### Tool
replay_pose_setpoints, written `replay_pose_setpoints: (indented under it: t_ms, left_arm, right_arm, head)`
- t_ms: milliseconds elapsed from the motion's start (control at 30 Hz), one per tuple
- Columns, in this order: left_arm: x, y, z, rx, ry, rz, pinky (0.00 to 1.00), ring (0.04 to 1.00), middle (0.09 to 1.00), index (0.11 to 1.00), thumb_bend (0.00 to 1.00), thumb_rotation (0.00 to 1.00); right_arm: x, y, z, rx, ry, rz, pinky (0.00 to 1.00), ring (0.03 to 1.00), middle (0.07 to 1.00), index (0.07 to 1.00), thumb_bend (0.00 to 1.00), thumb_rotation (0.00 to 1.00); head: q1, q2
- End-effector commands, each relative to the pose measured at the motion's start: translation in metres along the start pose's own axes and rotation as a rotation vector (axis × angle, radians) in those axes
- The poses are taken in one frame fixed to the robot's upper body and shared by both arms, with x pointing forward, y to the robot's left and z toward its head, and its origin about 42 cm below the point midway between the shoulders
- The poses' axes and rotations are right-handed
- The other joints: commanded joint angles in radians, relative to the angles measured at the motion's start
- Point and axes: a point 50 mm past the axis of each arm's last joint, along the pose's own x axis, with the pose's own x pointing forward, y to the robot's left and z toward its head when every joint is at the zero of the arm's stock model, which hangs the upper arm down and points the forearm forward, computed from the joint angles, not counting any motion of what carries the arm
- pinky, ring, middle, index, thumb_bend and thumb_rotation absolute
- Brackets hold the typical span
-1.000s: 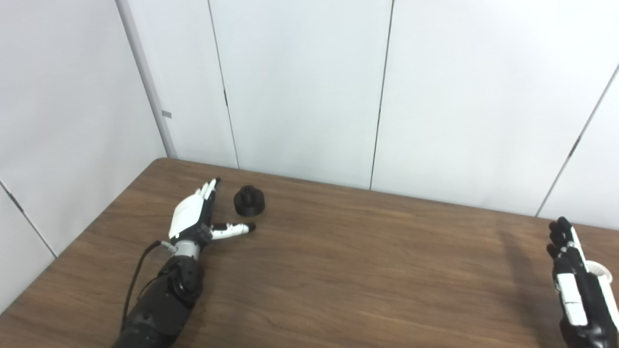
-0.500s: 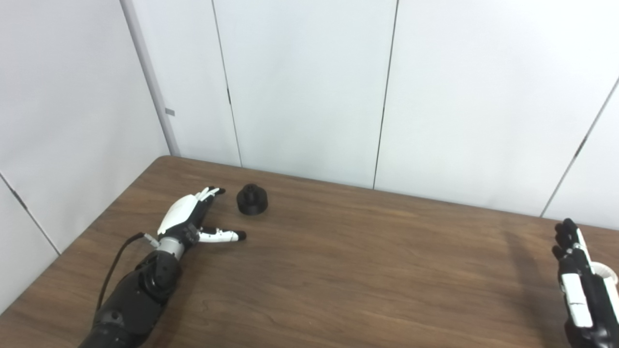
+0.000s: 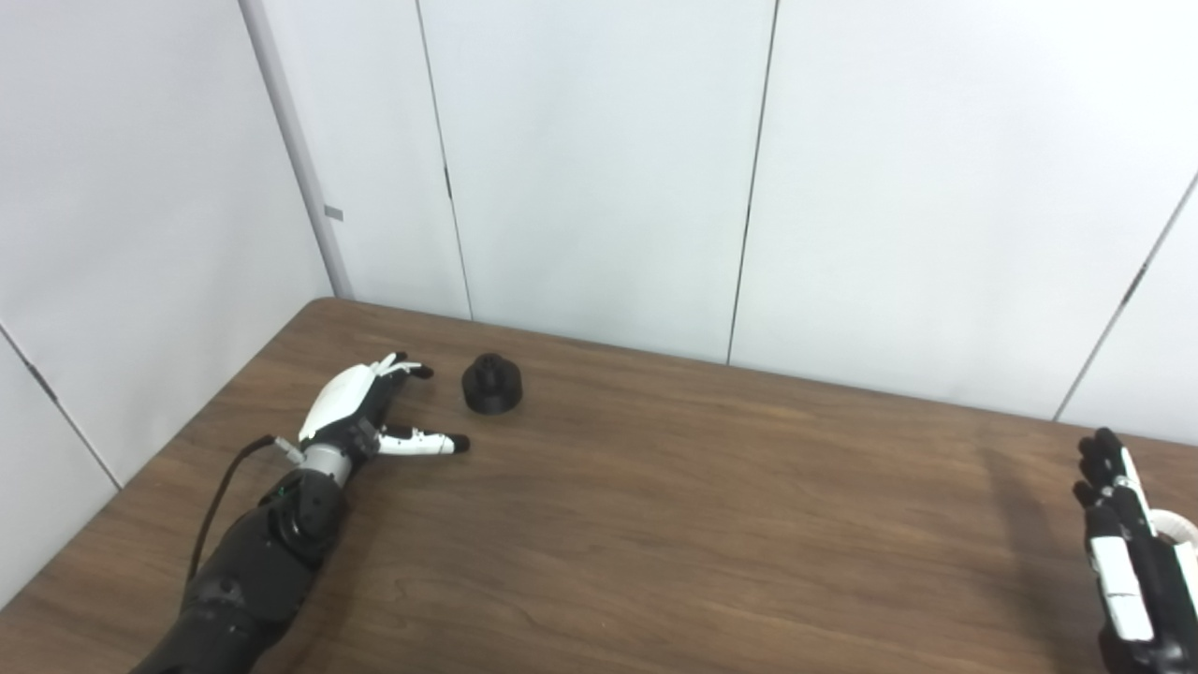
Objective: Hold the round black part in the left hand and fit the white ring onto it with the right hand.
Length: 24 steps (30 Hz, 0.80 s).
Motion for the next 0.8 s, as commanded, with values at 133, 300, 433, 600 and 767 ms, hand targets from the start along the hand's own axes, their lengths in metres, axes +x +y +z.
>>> replay_pose_setpoints:
  t_ms: [133, 300, 433, 600, 767]
  left_arm:
    - [0.022, 0.018, 0.018, 0.052, -0.037, -0.001, 1.00, 1.000, 0.974, 0.809, 1.00, 0.42]
    - [0.029, 0.019, 0.029, 0.090, -0.042, -0.027, 1.00, 0.998, 0.968, 0.795, 1.00, 0.43]
    - [0.033, 0.020, 0.038, 0.110, -0.059, -0.051, 1.00, 0.997, 0.966, 0.793, 1.00, 0.42]
    - [0.039, 0.020, 0.043, 0.131, -0.075, -0.075, 1.00, 0.999, 0.966, 0.795, 1.00, 0.43]
    - [0.042, 0.017, 0.045, 0.138, -0.077, -0.092, 1.00, 1.000, 0.967, 0.794, 1.00, 0.45]
  right_arm:
    - [-0.046, 0.004, -0.028, 0.028, 0.126, -0.020, 1.00, 1.000, 0.970, 0.999, 0.55, 0.89]
    - [-0.049, 0.006, -0.021, 0.023, 0.122, -0.015, 1.00, 1.000, 0.974, 1.000, 0.55, 0.90]
    - [-0.050, 0.008, -0.017, 0.012, 0.118, -0.019, 1.00, 1.000, 0.971, 0.997, 0.56, 0.91]
    - [-0.051, 0.010, -0.015, 0.018, 0.119, -0.016, 1.00, 1.000, 0.978, 1.000, 0.55, 0.91]
    - [-0.051, 0.012, -0.014, 0.027, 0.118, -0.021, 1.00, 1.000, 0.974, 1.000, 0.54, 0.90]
  head:
    - [-0.004, 0.010]
    - [-0.013, 0.024]
    - [-0.017, 0.031]
    - [-0.022, 0.036]
    - [-0.028, 0.038]
